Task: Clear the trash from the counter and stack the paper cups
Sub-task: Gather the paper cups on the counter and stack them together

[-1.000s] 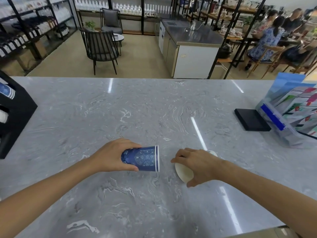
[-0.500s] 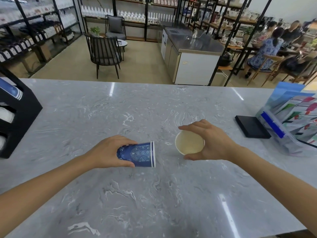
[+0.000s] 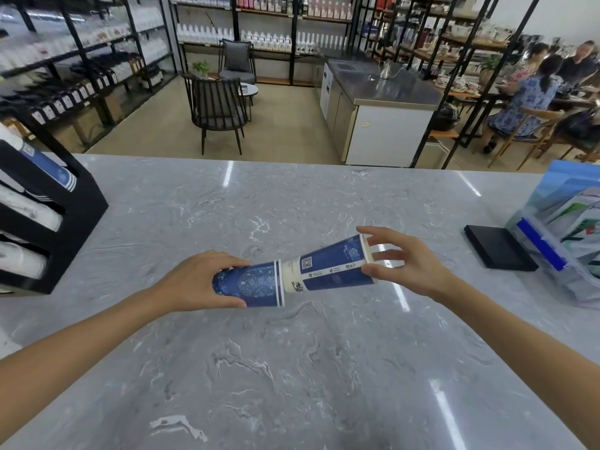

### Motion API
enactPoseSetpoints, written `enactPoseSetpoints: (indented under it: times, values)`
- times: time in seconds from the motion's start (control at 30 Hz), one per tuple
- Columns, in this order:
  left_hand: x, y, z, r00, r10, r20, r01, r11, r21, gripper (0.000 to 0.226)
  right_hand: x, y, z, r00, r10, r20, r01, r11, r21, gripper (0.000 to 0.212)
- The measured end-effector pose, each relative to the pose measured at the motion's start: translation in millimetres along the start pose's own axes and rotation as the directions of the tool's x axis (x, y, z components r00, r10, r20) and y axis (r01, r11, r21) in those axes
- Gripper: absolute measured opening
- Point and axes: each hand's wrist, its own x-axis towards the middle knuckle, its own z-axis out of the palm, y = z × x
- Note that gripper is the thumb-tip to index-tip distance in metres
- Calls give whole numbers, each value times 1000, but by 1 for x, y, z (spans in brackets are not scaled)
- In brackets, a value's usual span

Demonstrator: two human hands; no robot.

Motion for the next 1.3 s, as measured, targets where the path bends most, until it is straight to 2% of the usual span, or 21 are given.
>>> enactPoseSetpoints:
  times: [0.23,0.43,0.73,0.97,1.3]
  values:
    - [-7,2,-12,998,-5,-68,5,1000,-5,75,7,-3,25,998,54,21,-56,986,154,66]
    - [-9,11,-20,993,35,-109,-36,999,-2,75,18,-13,53,997,31,66,-45,972,232,61]
    - [-16,14,-30,987,61,-151,-60,998,11,77,43,-26,92,994,-36,106,4,958,288,61]
    - [-33,7,-44,989,18,-149,-12,999,39,77,57,-46,113,984,-73,162,20,952,306,66]
    - [-60,2,-58,973,-36,-228,44,999,28,78,74,-72,139,961,-169,219,97,947,306,65]
